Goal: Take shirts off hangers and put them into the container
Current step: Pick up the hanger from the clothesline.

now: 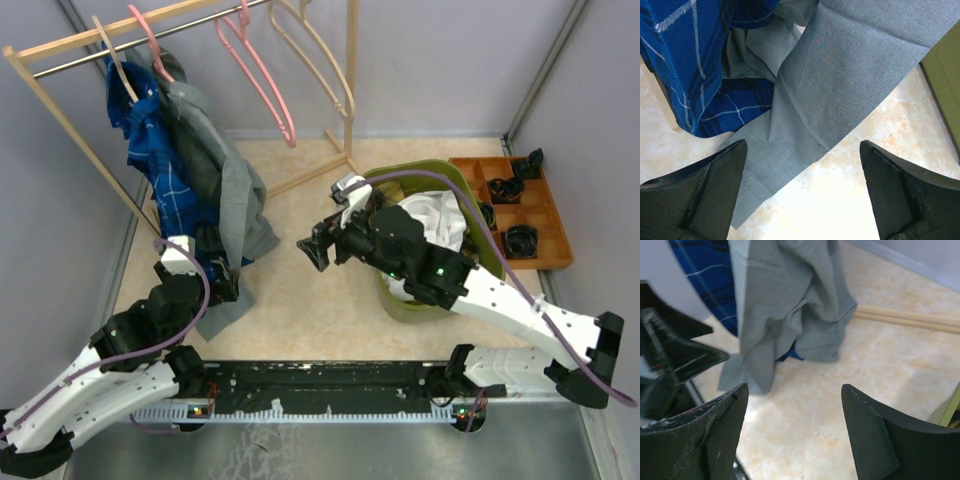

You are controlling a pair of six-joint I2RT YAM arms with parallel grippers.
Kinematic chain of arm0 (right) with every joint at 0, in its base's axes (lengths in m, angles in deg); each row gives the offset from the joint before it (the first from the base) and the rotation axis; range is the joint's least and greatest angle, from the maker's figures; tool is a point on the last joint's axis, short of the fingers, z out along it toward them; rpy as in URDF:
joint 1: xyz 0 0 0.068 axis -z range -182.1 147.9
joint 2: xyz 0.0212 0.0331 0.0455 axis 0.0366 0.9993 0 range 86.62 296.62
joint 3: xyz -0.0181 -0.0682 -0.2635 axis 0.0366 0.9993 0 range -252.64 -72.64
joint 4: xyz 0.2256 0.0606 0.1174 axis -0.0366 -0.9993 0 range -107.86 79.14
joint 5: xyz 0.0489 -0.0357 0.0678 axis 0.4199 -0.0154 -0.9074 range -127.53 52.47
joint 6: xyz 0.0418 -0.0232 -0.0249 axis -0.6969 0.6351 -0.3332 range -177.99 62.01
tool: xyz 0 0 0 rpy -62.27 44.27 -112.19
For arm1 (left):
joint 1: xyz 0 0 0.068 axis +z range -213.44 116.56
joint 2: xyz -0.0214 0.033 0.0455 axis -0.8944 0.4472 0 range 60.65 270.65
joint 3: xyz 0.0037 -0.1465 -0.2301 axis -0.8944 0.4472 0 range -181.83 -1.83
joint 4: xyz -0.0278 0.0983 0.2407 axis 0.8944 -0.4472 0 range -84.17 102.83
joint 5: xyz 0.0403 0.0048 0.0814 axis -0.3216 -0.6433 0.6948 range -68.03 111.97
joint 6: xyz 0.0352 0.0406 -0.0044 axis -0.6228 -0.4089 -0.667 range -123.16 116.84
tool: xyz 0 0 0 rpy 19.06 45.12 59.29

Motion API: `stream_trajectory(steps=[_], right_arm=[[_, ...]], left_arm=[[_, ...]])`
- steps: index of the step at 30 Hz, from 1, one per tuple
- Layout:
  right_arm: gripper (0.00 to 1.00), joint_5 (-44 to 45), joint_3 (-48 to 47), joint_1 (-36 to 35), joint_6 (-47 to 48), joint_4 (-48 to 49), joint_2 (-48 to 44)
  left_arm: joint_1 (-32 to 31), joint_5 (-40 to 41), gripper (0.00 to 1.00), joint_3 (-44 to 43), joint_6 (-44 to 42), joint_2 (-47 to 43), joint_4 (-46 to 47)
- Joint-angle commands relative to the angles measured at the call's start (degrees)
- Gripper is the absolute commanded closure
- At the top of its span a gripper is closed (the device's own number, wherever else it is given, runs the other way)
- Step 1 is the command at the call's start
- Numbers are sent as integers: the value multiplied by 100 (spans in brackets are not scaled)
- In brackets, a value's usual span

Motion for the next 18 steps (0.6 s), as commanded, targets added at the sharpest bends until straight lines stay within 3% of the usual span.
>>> stream_trajectory(steps=[1, 12, 18], right_arm=[[25, 600, -321, -64, 782, 1264, 336], [21, -174, -1590, -90, 1109, 2091, 1582], [19, -165, -2804, -90, 1076, 1510, 2444]], left_arm=[[31, 4, 1, -53, -50, -121, 125], [32, 18, 1, -54, -44, -157, 119], [37, 29, 1, -59, -36, -138, 110]])
